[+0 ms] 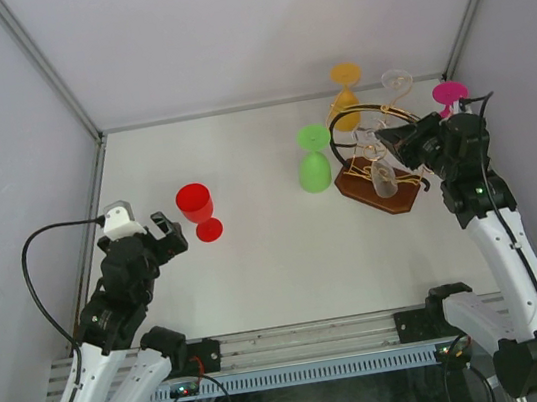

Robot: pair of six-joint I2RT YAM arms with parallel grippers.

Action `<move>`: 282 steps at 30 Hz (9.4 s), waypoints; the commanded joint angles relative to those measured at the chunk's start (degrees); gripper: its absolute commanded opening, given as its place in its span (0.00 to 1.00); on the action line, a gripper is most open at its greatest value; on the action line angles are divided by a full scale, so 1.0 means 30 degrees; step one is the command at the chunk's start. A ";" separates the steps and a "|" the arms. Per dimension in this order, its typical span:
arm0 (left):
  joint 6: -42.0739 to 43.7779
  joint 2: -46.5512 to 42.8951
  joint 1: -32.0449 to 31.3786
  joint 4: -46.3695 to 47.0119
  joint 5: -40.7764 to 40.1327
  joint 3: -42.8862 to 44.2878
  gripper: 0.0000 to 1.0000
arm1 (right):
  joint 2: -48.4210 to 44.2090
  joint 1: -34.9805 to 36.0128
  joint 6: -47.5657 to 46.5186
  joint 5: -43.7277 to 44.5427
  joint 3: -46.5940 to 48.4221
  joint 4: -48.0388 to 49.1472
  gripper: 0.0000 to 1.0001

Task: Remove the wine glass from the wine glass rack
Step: Pick up the wine glass from the wine rack, then place the wine glass at the center of the board.

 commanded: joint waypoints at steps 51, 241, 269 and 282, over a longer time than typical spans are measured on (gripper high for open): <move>-0.4668 -0.2110 0.0108 0.3764 1.2682 -0.0261 0.99 | -0.3003 1.2132 -0.6551 -0.3865 -0.1228 0.2793 0.00; -0.4686 0.8606 -0.2867 0.6049 1.9838 0.4690 0.87 | -0.7546 2.4500 -3.4047 -0.0972 -1.2432 0.5822 0.00; 0.2571 1.1291 -0.2924 0.0357 2.7066 0.7311 0.57 | -0.9724 2.3973 -3.4239 -0.2445 -1.2804 0.5780 0.00; 0.6061 1.0489 -0.5149 -0.2635 2.6540 0.7250 0.42 | -0.9170 2.3513 -3.4029 0.1284 -1.3818 0.7772 0.00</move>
